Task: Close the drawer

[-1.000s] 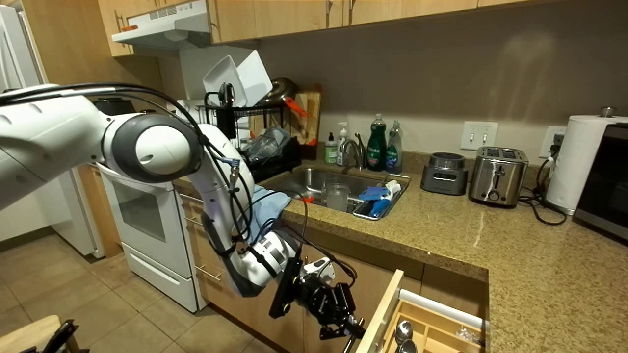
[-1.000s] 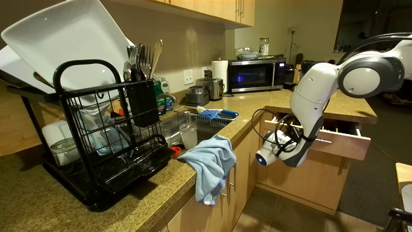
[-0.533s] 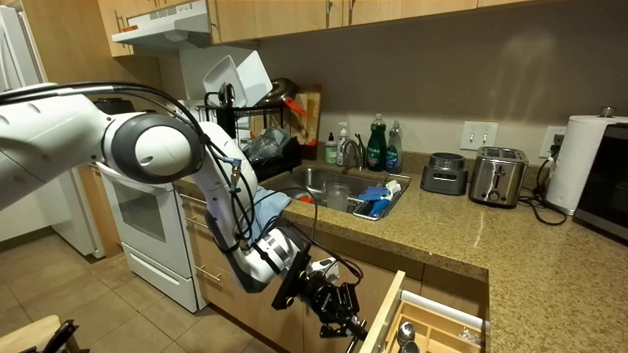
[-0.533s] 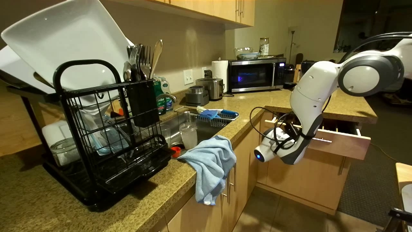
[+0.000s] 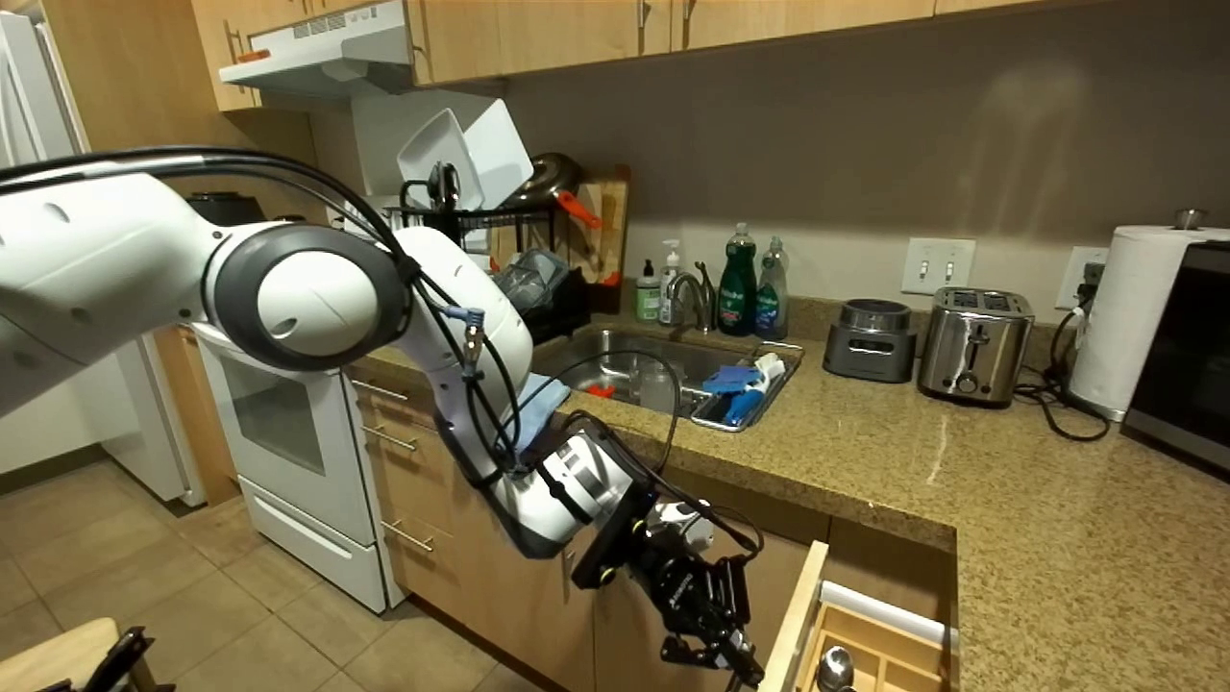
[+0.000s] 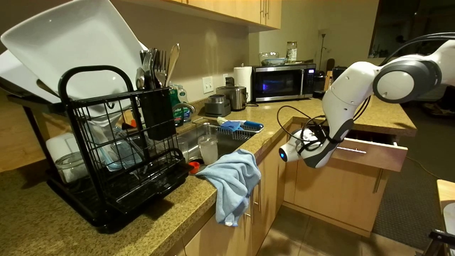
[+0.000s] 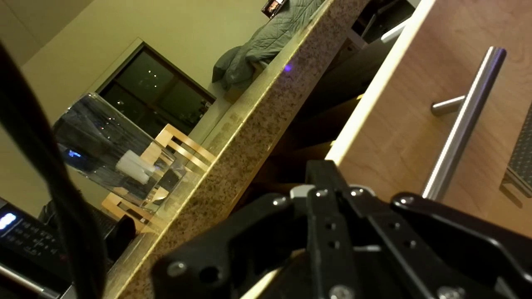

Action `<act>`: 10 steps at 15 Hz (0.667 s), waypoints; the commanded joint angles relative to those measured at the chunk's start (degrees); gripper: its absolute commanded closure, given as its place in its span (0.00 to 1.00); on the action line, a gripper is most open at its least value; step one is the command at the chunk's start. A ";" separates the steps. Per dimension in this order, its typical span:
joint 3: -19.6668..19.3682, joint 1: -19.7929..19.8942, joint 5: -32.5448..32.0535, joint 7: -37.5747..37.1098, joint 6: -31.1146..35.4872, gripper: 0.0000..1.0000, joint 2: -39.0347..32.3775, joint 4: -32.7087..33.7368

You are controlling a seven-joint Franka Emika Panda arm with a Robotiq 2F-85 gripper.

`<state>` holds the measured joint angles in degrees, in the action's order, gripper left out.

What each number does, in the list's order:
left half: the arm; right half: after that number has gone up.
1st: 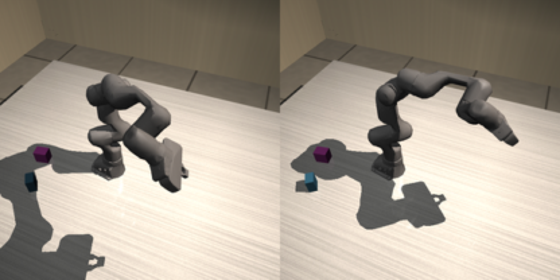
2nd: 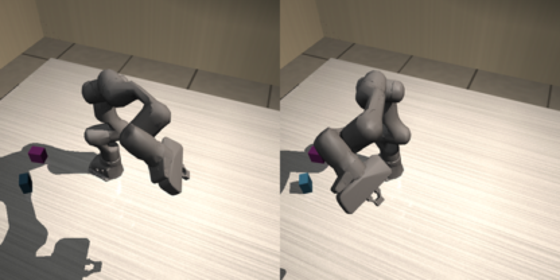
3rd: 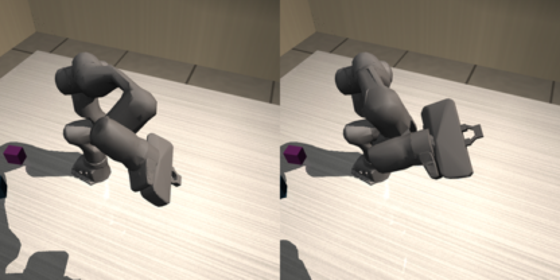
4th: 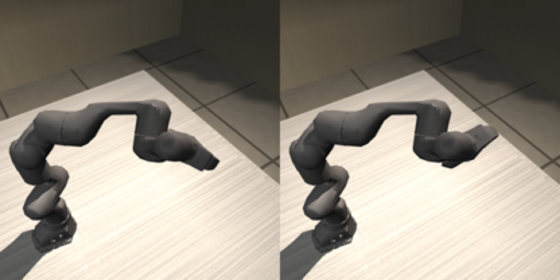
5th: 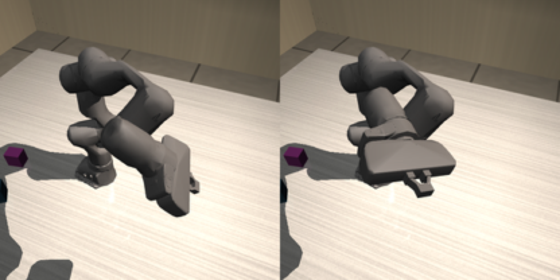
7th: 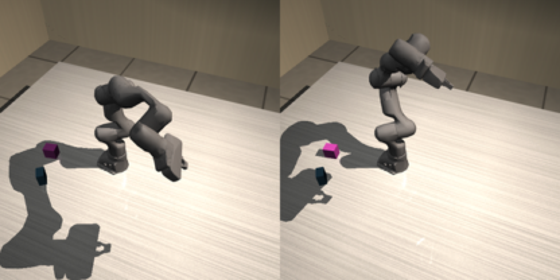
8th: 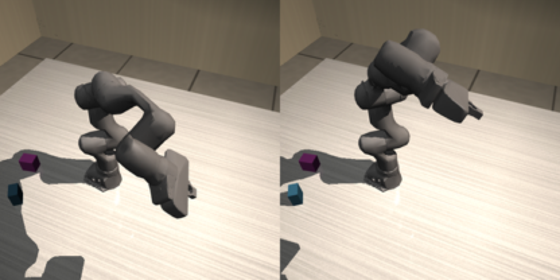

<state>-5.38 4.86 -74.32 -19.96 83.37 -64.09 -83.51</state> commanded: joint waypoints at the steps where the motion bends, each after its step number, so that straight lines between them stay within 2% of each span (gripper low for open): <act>1: -1.08 0.83 0.31 2.79 0.58 1.00 1.12 0.09; 5: -1.99 0.23 -0.98 2.39 0.85 1.00 1.36 -0.76; 10: 0.25 -2.93 -5.20 -0.26 4.87 1.00 5.72 -9.01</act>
<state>-6.48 3.77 -77.31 -19.10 84.85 -63.74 -84.47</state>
